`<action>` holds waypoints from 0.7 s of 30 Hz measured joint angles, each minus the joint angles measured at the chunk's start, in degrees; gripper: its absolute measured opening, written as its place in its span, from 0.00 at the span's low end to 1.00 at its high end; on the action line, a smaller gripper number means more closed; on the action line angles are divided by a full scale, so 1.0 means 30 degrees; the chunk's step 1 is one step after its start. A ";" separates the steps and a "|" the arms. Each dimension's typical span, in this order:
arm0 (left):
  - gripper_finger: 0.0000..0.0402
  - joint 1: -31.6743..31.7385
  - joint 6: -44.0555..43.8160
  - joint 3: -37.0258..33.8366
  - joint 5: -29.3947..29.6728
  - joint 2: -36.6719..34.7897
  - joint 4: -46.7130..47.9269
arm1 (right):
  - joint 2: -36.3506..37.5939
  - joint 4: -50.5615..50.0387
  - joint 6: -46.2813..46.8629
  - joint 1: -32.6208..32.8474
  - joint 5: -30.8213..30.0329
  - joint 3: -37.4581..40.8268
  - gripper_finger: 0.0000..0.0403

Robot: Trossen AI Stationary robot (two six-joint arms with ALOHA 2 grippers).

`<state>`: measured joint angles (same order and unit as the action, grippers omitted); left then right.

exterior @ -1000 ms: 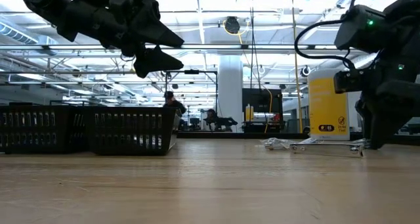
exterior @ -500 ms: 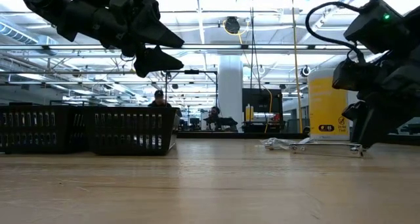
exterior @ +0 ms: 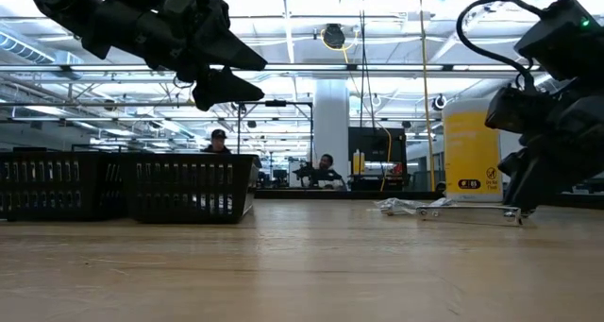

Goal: Pick & Place Travel size toiletries
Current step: Put the nail cutter into the bottom right black bin

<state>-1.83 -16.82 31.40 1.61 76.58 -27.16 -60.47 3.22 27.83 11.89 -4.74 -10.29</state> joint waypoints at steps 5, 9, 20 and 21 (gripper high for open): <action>0.73 0.0000 -0.0007 0.0000 0.0000 0.0000 -0.0007 | -0.0007 0.0092 -0.0154 0.0215 -0.0533 0.0519 0.17; 0.73 0.0000 -0.0051 0.0000 0.0000 0.0000 -0.0007 | -0.0015 0.0067 -0.0174 0.0208 -0.0858 0.0774 0.12; 0.73 0.0000 -0.0051 0.0000 0.0007 0.0000 -0.0057 | -0.0079 0.7723 -0.4876 0.0193 -0.1926 0.0878 0.12; 0.73 0.0000 -0.0051 0.0000 0.0007 0.0000 -0.0058 | -0.0065 0.8730 -0.5488 0.0153 -0.2024 0.0800 0.12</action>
<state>-1.83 -16.97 31.40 1.63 76.58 -27.33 -60.66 29.41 11.37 12.35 -10.81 -7.89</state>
